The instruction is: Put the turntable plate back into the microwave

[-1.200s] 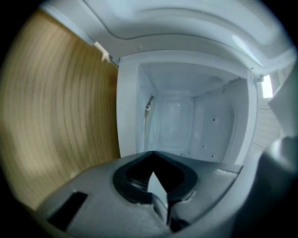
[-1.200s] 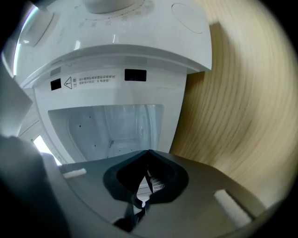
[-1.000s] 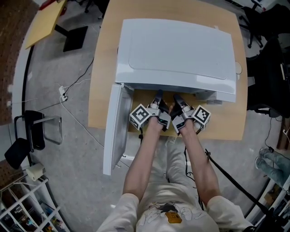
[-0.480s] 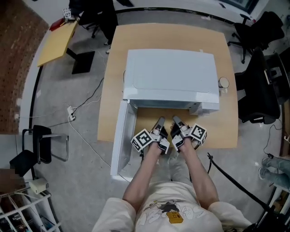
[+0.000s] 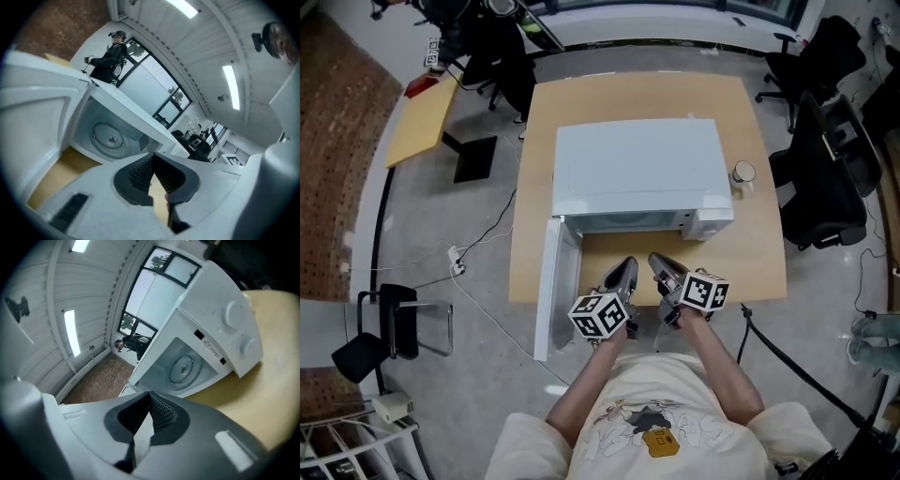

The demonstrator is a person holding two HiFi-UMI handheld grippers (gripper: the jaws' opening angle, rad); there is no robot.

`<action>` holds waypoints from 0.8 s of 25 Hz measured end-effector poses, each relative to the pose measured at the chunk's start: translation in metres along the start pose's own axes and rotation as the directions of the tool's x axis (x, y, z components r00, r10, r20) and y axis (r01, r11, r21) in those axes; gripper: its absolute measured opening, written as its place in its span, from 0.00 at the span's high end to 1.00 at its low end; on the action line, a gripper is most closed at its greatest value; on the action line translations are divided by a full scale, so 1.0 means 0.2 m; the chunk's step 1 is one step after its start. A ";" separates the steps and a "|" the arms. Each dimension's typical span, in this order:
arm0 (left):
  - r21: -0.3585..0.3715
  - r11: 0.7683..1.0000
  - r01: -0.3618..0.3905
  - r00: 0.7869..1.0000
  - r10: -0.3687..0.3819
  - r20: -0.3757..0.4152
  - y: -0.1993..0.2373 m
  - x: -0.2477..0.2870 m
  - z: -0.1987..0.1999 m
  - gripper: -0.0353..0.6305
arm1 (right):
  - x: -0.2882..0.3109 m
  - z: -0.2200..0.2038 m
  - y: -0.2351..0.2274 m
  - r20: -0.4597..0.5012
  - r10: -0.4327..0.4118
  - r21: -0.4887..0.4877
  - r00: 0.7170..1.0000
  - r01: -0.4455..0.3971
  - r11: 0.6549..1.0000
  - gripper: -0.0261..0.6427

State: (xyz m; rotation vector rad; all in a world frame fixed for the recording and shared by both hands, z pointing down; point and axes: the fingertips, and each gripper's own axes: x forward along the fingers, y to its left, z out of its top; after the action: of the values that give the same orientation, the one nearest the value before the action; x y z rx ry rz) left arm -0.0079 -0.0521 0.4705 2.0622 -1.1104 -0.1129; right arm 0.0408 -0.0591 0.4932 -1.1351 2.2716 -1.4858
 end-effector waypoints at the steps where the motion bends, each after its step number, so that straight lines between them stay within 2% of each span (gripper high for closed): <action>1: 0.060 0.998 -0.016 1.000 0.017 -0.012 -0.02 -0.01 -0.01 0.95 | -0.02 -0.01 0.01 -0.017 -0.019 -0.079 1.000 0.017 0.997 0.95; 3: 0.124 0.991 -0.044 0.998 0.048 -0.032 -0.04 -0.04 -0.02 0.95 | -0.06 -0.02 0.04 -0.049 -0.061 -0.201 0.997 0.050 0.978 0.95; 7: 0.143 0.988 -0.065 0.995 0.075 -0.066 -0.05 -0.14 -0.06 0.95 | -0.11 -0.08 0.06 -0.086 -0.145 -0.332 0.986 0.109 0.937 0.95; 11: 0.176 0.982 -0.069 0.990 0.090 -0.112 -0.05 -0.20 -0.19 0.95 | -0.19 -0.20 0.01 -0.088 -0.211 -0.442 0.973 0.152 0.884 0.95; 13: 0.181 0.981 -0.067 0.989 0.090 -0.121 -0.06 -0.18 -0.21 0.95 | -0.21 -0.22 0.00 -0.089 -0.224 -0.464 0.971 0.158 0.871 0.95; 20: 0.185 0.981 -0.066 0.980 0.098 -0.171 -0.07 -0.19 -0.28 0.95 | -0.23 -0.27 -0.01 -0.120 -0.245 -0.452 0.962 0.167 0.876 0.95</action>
State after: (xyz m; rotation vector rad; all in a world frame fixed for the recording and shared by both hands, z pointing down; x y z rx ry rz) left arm 0.0021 0.0134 0.4900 2.1316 -1.1257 0.2171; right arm 0.0444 0.0090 0.5095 -1.4587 2.7801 -1.2055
